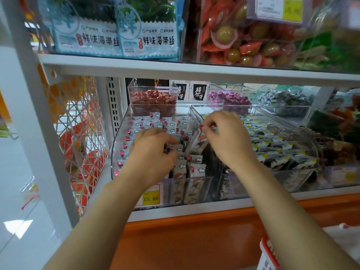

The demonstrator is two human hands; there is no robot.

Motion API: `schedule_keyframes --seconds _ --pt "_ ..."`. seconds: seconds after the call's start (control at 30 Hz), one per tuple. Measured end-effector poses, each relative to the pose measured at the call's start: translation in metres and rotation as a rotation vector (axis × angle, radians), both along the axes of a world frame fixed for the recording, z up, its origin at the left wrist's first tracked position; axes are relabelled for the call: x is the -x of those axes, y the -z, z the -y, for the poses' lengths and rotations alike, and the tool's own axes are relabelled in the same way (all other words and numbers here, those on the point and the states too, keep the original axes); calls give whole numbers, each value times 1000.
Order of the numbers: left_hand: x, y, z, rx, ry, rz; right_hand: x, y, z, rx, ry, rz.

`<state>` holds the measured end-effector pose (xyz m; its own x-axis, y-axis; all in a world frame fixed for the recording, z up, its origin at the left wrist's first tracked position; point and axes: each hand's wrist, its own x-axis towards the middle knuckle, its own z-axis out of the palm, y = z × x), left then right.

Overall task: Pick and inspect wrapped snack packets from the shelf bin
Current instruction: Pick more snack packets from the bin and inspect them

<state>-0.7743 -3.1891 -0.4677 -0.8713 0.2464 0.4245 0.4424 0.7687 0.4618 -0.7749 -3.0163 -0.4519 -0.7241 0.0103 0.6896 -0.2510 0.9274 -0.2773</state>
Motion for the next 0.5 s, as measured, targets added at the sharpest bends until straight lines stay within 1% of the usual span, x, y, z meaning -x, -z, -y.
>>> schedule_keyframes --seconds 0.13,0.2,0.23,0.3,0.37,0.43,0.5 --pt "-4 -4 0 -104 -8 -71 -13 -6 -2 141 31 -194" --pt "-6 -6 -1 -192 -16 -73 -21 -6 -5 301 4 -252" --pt "-7 -8 -1 -265 -10 -44 -24 -6 -5 395 -22 -253" --pt "-9 -10 -3 -414 31 58 -31 -4 -5 597 -79 -191" --pt "-11 -9 -4 -517 74 162 -35 -1 -3 840 -147 -83" --pt "-13 -8 -5 -608 110 226 -38 3 -1 1053 -217 7" --pt "-13 -8 -4 -694 113 269 -39 6 0 1212 -274 59"
